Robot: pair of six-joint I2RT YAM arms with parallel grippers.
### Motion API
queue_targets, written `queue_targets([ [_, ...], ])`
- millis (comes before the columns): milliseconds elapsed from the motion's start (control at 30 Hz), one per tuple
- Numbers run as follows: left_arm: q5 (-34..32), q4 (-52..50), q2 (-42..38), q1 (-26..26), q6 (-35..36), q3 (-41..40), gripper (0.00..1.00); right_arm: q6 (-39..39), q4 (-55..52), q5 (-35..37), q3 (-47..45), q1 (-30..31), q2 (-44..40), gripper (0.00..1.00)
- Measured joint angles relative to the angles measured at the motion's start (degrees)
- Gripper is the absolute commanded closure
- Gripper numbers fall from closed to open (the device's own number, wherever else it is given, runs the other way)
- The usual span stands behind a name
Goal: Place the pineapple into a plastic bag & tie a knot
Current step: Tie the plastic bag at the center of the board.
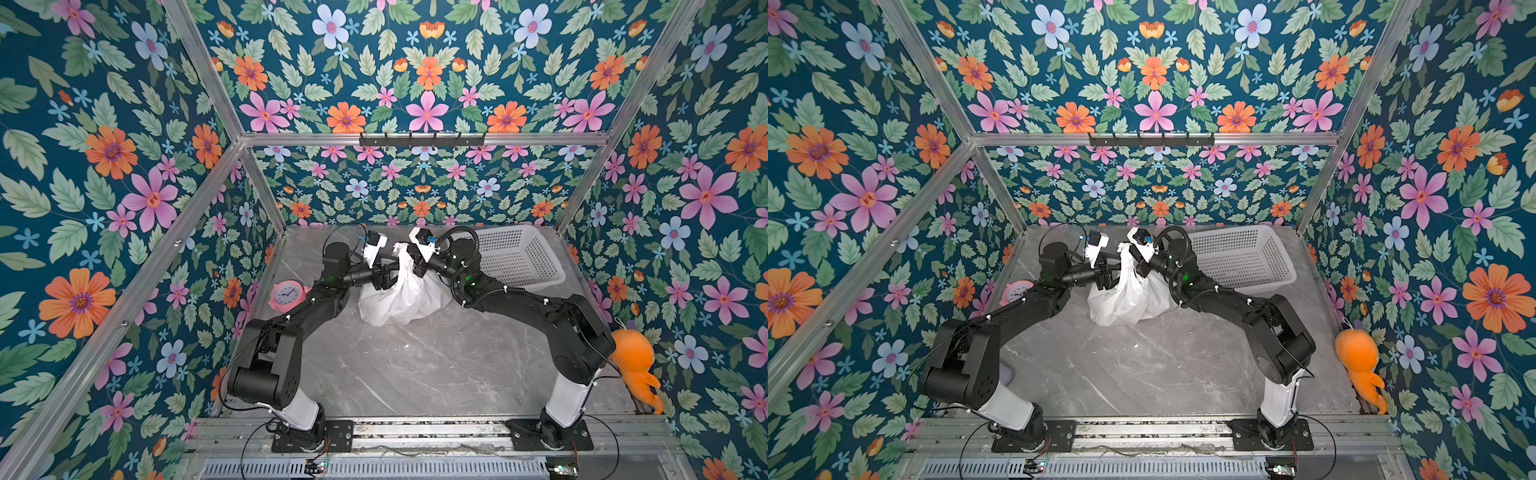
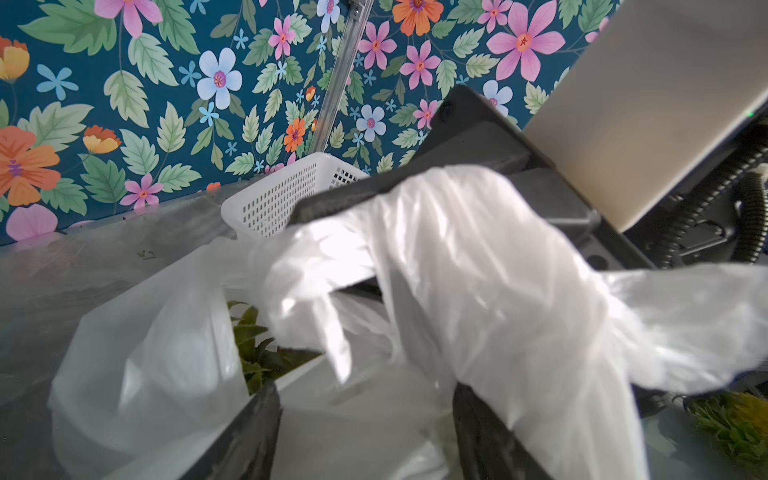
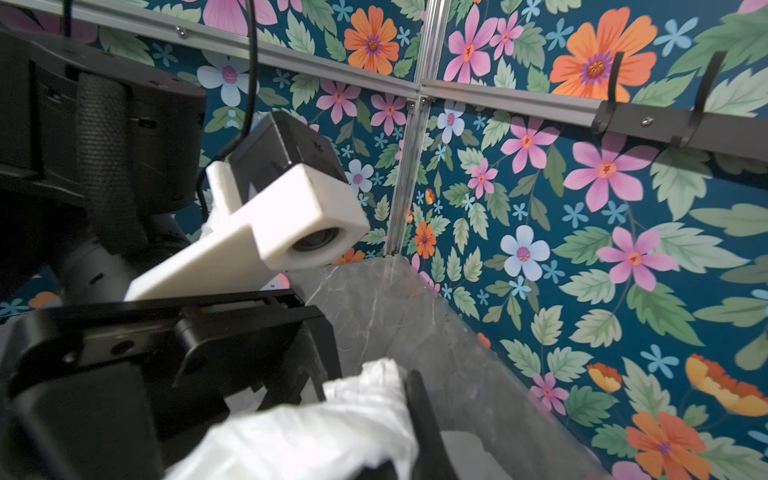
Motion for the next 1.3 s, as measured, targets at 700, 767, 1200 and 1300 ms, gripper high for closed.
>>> queue_targets([
  [700,-1.9,-9.0,-5.9,4.3,13.4,3.1,0.55,10.1,-2.4,-11.9,2.8,-0.9,0.6,1.0],
  [767,-2.5,-10.1,-5.9,4.2,15.0,3.1,0.6,10.3,-2.5,-12.3,3.0,-0.9,0.7,1.0],
  [1200,-0.3,-6.8,-7.3,4.2,15.3,2.2,0.57,11.2,-3.6,-13.5,3.3,-0.8,1.0,1.0],
  [1300,0.0,-4.8,-8.0,4.2,14.9,1.7,0.63,11.1,-3.9,-13.7,3.3,-0.9,1.0,1.0],
])
